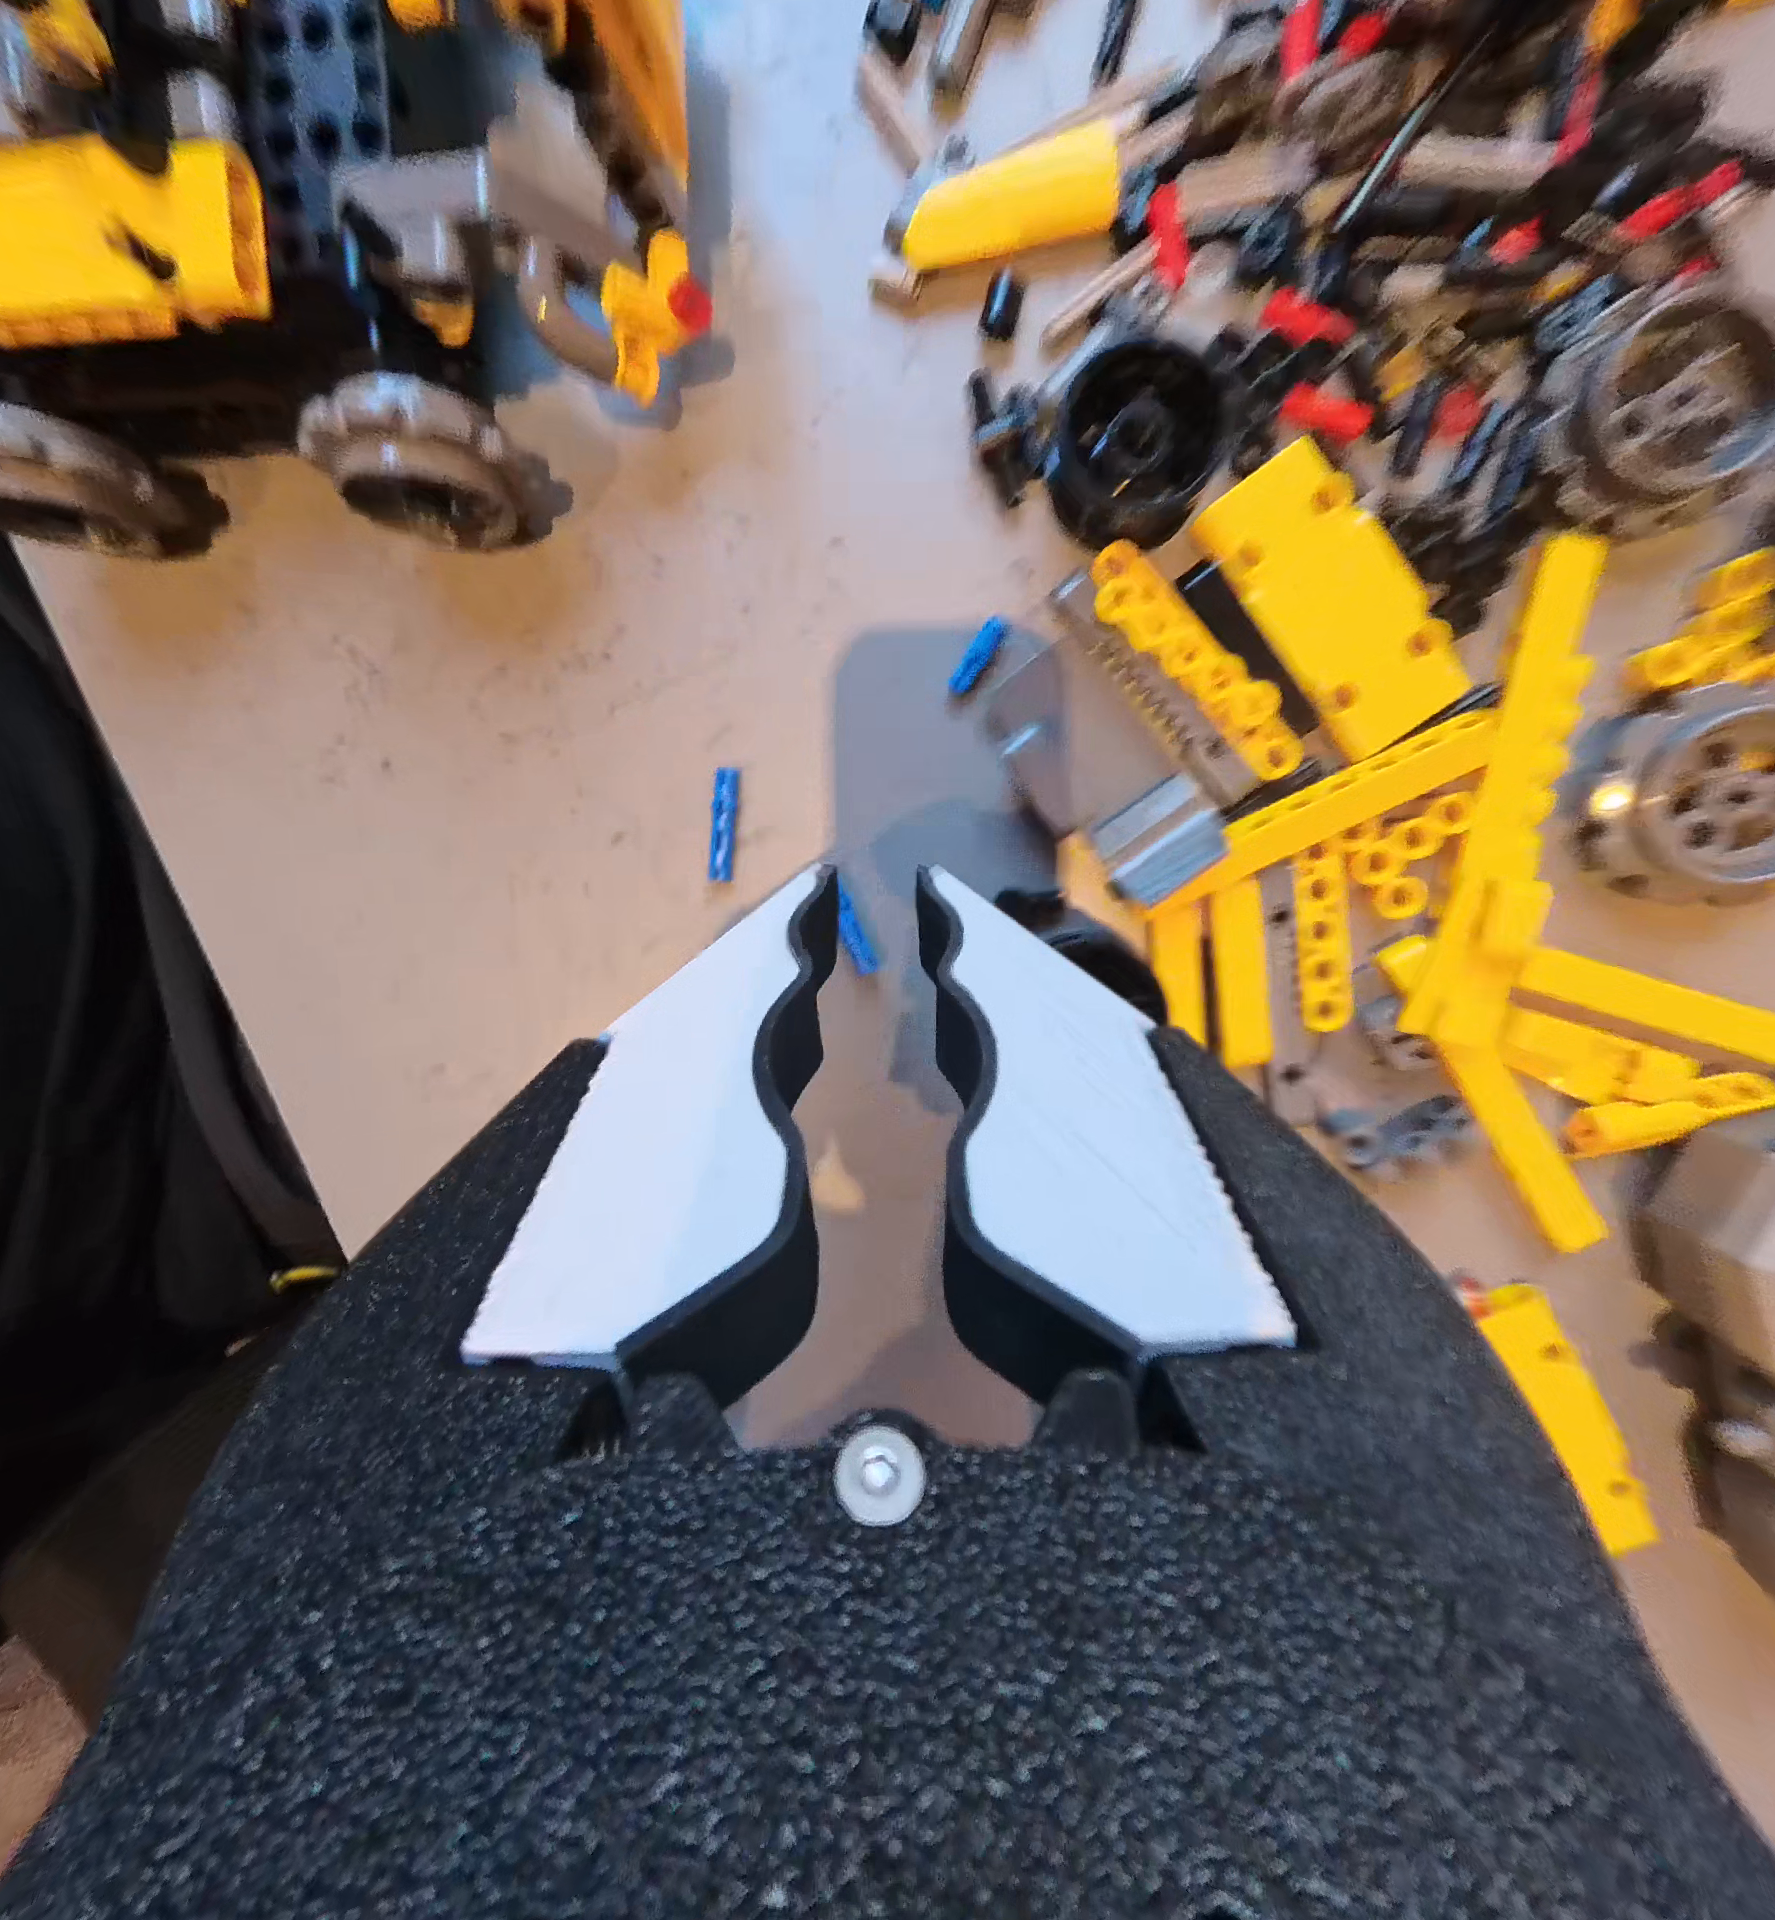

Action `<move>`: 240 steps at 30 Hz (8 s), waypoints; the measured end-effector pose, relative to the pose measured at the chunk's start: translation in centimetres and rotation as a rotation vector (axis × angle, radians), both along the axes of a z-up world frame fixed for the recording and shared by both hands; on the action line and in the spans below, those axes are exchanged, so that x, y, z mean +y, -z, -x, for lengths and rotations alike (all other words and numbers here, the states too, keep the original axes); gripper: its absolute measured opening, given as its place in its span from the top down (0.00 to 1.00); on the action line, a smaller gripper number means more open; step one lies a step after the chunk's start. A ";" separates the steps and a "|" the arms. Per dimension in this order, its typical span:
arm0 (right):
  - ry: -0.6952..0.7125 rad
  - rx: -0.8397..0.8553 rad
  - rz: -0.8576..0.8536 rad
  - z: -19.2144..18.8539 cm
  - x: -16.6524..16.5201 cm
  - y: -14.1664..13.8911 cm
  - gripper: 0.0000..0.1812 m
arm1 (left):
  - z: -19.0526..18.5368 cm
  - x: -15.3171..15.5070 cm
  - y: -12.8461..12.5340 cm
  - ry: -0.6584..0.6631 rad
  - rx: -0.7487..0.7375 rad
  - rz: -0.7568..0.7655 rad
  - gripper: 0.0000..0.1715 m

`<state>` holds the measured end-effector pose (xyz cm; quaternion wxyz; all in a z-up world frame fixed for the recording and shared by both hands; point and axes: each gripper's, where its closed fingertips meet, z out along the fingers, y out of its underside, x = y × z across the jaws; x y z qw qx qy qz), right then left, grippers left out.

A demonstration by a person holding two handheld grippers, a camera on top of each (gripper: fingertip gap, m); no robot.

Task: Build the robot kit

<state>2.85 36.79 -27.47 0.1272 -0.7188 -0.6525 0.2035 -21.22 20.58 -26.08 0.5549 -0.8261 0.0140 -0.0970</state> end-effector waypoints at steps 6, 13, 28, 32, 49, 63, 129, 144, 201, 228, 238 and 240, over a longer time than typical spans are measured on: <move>0.112 0.139 -0.101 5.6 6.9 -5.3 0.92 | 0.0 0.1 0.0 0.012 -0.008 -0.003 0.84; 0.251 0.149 -0.104 15.4 17.4 -5.2 0.92 | 0.0 0.0 -0.1 0.021 -0.031 -0.008 0.86; 0.259 -0.019 -0.036 20.8 21.8 1.9 0.98 | 0.3 0.0 -0.3 0.032 -0.090 -0.021 0.89; 0.140 -0.033 -0.026 20.4 17.6 1.9 0.98 | 0.1 0.0 -0.3 0.033 -0.077 -0.022 0.88; 0.230 -0.018 -0.098 11.4 12.6 -0.5 0.94 | -0.4 -0.2 -0.1 0.037 -0.017 -0.016 0.85; 0.299 0.243 -0.202 10.8 9.2 -4.0 0.92 | -0.5 -0.4 -0.2 0.040 -0.026 -0.012 0.85; 0.351 0.602 -0.461 5.6 9.7 -5.9 0.76 | 1.0 15.9 0.8 0.632 0.489 0.572 0.91; 0.324 0.650 -0.442 5.9 8.3 -7.1 0.77 | 1.3 16.2 2.5 0.869 0.596 0.671 1.00; 0.297 0.649 -0.432 6.5 7.0 -6.8 0.80 | 1.6 16.6 3.1 0.808 0.564 0.727 0.99; 0.035 1.012 0.238 8.6 -1.2 -11.7 0.94 | -12.5 15.9 -10.6 0.758 0.939 -0.252 1.00; 0.071 0.999 0.275 8.4 -0.6 -11.5 0.95 | -16.1 16.0 -9.8 0.793 1.020 -0.259 1.00; 0.075 0.997 0.276 8.3 -0.6 -11.5 0.96 | -16.1 16.2 -9.7 0.784 1.025 -0.261 1.00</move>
